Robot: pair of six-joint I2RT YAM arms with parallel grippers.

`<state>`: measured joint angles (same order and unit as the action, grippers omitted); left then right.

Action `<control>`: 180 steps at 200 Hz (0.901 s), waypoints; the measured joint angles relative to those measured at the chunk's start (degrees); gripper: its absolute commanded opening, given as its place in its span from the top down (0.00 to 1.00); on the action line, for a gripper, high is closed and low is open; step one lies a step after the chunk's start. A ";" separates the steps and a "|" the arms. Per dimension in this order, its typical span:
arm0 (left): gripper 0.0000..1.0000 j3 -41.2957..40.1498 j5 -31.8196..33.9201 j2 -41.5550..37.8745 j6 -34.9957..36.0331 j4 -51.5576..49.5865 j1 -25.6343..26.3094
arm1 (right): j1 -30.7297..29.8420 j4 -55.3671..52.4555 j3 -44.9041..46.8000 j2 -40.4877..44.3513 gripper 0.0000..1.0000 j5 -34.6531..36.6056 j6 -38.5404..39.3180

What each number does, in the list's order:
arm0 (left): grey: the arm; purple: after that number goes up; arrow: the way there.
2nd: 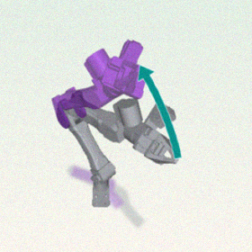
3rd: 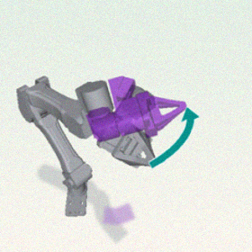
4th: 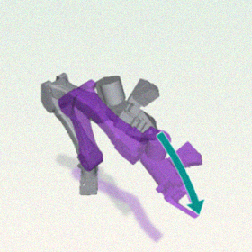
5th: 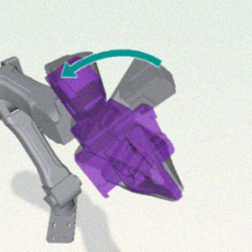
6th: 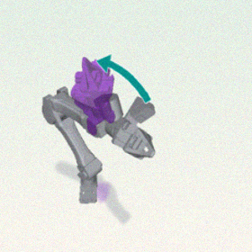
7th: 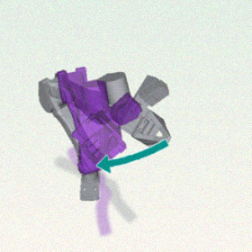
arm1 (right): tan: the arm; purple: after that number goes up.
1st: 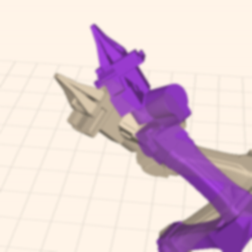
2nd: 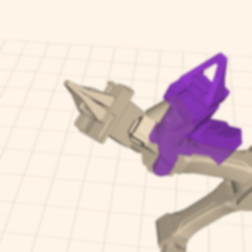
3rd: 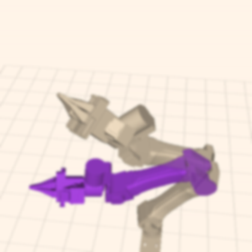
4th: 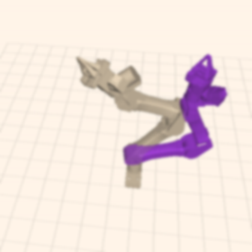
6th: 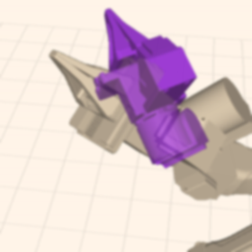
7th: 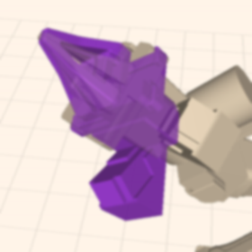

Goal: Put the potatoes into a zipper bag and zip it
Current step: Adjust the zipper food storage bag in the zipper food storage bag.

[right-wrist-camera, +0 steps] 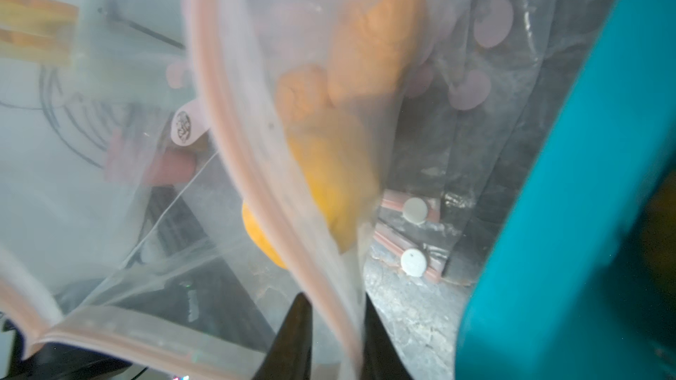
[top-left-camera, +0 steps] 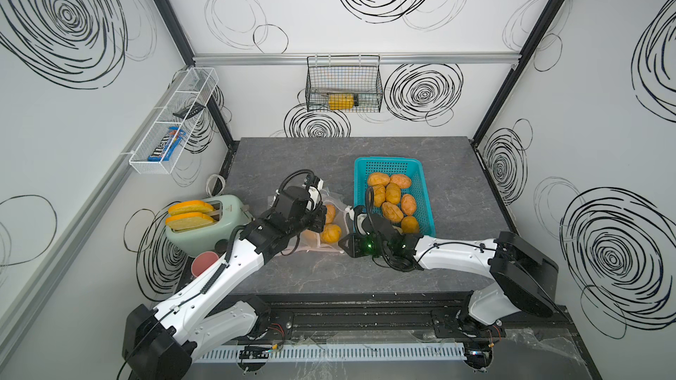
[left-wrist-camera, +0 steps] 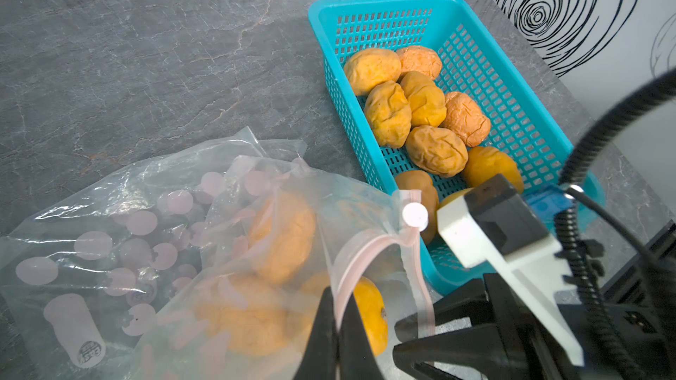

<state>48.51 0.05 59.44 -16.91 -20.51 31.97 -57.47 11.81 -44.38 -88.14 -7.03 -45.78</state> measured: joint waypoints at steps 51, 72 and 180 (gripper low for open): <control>1.00 0.00 0.24 -0.22 0.02 0.00 0.00 | 1.92 -5.25 -12.66 2.12 1.00 -4.63 8.13; 1.00 0.02 1.51 -0.87 0.20 -0.07 0.00 | 3.72 -5.31 -14.29 4.57 1.00 -6.12 11.08; 1.00 -1.01 -4.87 -7.69 0.52 -1.29 -1.40 | 9.40 -15.76 -13.44 5.05 0.96 -11.85 19.85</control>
<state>47.51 -4.82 51.75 -16.38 -21.80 30.57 -48.07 -3.95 -57.82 -83.09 -18.87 -25.93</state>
